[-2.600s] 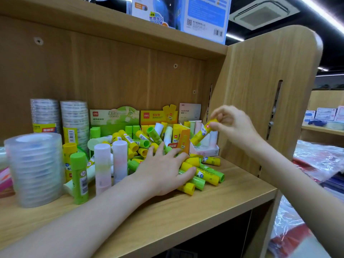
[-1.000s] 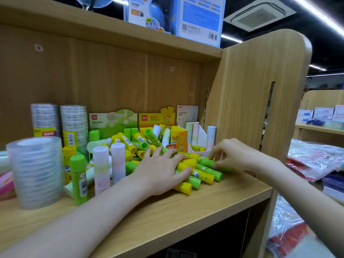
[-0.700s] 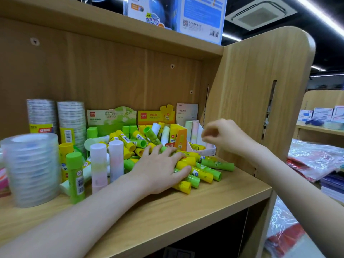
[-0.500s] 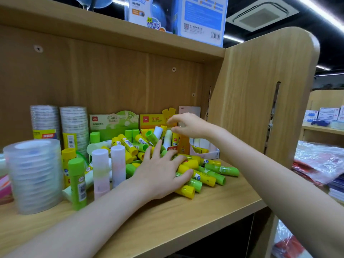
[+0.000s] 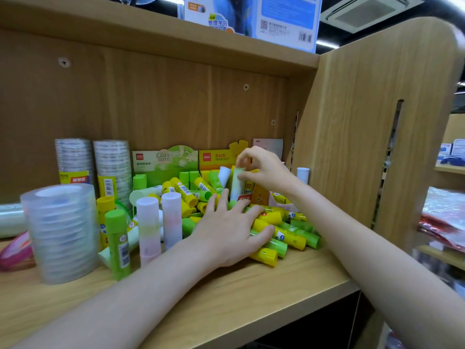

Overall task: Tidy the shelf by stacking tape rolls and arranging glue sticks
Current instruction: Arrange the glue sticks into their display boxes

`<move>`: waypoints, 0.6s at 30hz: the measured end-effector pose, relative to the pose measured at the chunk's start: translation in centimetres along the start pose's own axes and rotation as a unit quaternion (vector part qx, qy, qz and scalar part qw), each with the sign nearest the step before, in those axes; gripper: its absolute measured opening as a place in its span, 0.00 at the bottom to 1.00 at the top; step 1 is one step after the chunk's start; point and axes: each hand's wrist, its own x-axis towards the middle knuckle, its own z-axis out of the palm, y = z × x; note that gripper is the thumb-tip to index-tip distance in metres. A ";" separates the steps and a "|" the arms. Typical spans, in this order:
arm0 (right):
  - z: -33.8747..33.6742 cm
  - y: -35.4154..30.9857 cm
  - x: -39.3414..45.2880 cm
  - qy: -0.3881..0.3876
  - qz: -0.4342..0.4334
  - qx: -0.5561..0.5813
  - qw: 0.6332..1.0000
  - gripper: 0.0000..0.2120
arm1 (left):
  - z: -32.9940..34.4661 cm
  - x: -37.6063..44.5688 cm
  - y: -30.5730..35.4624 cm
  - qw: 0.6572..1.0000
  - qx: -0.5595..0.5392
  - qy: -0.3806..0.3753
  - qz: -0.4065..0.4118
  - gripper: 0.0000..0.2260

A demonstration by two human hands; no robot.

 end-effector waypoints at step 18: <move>-4.5 4.8 -0.4 0.016 0.129 -0.252 0.959 0.03 | 0.0 0.0 0.0 1.000 0.001 0.018 0.002 0.24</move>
